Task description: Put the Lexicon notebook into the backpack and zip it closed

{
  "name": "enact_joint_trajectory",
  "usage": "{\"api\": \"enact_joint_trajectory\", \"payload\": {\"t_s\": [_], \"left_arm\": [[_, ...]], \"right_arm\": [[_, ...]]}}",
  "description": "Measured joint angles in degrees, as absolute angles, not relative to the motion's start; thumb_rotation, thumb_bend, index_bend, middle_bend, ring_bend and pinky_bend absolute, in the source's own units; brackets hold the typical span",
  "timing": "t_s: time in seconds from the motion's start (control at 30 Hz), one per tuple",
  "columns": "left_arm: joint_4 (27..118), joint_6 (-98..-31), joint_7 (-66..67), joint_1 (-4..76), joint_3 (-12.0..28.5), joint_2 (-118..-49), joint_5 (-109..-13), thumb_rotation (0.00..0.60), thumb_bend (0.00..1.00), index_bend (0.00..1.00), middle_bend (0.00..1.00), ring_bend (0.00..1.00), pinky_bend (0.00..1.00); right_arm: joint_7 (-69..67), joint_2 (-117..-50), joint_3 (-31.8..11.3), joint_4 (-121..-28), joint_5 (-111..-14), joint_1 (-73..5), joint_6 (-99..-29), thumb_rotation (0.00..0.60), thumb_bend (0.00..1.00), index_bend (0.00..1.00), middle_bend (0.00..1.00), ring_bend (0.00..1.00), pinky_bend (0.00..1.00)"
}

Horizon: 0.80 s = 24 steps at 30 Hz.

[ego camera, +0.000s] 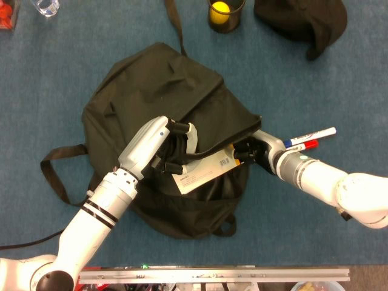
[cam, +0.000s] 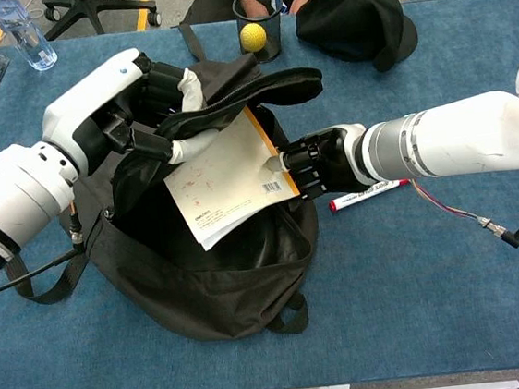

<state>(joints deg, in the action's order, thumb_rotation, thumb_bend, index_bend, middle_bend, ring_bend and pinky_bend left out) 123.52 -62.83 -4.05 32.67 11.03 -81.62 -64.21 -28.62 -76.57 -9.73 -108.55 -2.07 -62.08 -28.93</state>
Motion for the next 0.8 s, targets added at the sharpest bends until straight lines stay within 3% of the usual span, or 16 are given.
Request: {"api": "enact_joint_trajectory", "payload": {"t_s": [0.33, 0.53, 0.8], "left_arm": [[123.3, -62.55, -4.1, 32.74, 10.78, -81.77, -64.4, 0.6, 0.34, 0.72, 0.66, 0.64, 0.79], [123.12, -62.5, -4.27, 32.72, 10.83, -81.55, -64.45, 0.6, 0.34, 0.72, 0.66, 0.64, 0.79], [123.17, -62.35, -4.38, 32.6, 10.53, -81.23, -64.67, 0.6, 0.34, 0.72, 0.65, 0.64, 0.79]], "right_arm": [[-28.89, -74.6, -11.47, -108.94, -8.86, -57.88, -24.51, 0.6, 0.39, 0.35, 0.27, 0.21, 0.45], [-27.52, -72.9, -11.63, -108.81, -16.19, -55.09, -21.98, 0.6, 0.39, 0.26, 0.23, 0.17, 0.4], [-24.51, -72.38, -11.44, -106.7, -25.64, -53.04, -20.32, 0.6, 0.39, 0.24, 0.2, 0.14, 0.36]]}}
